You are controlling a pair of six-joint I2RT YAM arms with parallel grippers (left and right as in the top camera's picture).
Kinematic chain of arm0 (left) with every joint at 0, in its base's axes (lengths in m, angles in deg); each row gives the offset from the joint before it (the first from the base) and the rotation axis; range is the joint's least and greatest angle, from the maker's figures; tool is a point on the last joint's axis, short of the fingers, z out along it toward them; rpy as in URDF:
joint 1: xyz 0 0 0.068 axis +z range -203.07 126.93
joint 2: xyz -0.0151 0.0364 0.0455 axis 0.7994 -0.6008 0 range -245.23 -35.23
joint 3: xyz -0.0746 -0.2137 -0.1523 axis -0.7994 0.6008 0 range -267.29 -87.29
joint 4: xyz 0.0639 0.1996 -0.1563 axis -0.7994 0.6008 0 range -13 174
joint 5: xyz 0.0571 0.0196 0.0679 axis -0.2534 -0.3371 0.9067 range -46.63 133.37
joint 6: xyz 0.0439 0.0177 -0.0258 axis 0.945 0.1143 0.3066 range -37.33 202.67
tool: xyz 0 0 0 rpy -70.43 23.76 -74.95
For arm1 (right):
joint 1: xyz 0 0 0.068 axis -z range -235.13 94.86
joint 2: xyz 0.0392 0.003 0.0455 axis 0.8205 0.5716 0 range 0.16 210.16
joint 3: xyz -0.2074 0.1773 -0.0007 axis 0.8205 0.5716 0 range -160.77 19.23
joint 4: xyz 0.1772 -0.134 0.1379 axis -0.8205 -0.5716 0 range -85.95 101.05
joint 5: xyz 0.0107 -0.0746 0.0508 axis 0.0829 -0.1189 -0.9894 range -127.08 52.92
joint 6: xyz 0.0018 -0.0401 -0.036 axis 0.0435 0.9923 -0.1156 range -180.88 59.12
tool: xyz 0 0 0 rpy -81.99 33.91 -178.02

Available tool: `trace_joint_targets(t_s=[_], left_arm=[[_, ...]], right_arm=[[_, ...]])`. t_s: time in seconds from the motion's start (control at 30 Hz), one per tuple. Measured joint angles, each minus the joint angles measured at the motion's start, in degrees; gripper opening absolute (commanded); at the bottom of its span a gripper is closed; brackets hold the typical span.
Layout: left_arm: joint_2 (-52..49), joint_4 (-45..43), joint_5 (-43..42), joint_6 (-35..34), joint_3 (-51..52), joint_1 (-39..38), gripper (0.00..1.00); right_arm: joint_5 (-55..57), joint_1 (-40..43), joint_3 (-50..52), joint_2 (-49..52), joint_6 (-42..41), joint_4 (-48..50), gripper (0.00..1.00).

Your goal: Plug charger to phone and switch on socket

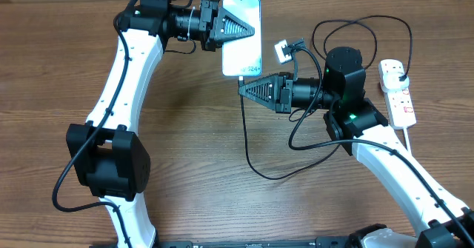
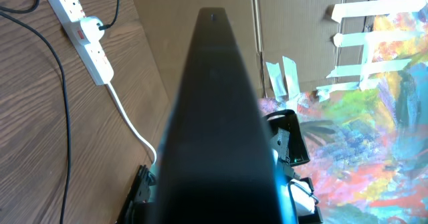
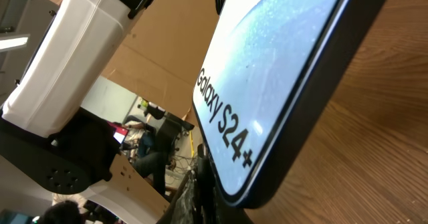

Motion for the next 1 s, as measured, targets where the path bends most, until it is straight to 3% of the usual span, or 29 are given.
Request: trace_joint_targets(t_s=[1.0], left_arm=[[0.0,-0.6,0.5,0.2,0.0,0.8,0.04]], right_arm=[[0.5,0.9,0.0,0.0,-2.7,-1.0,0.04]])
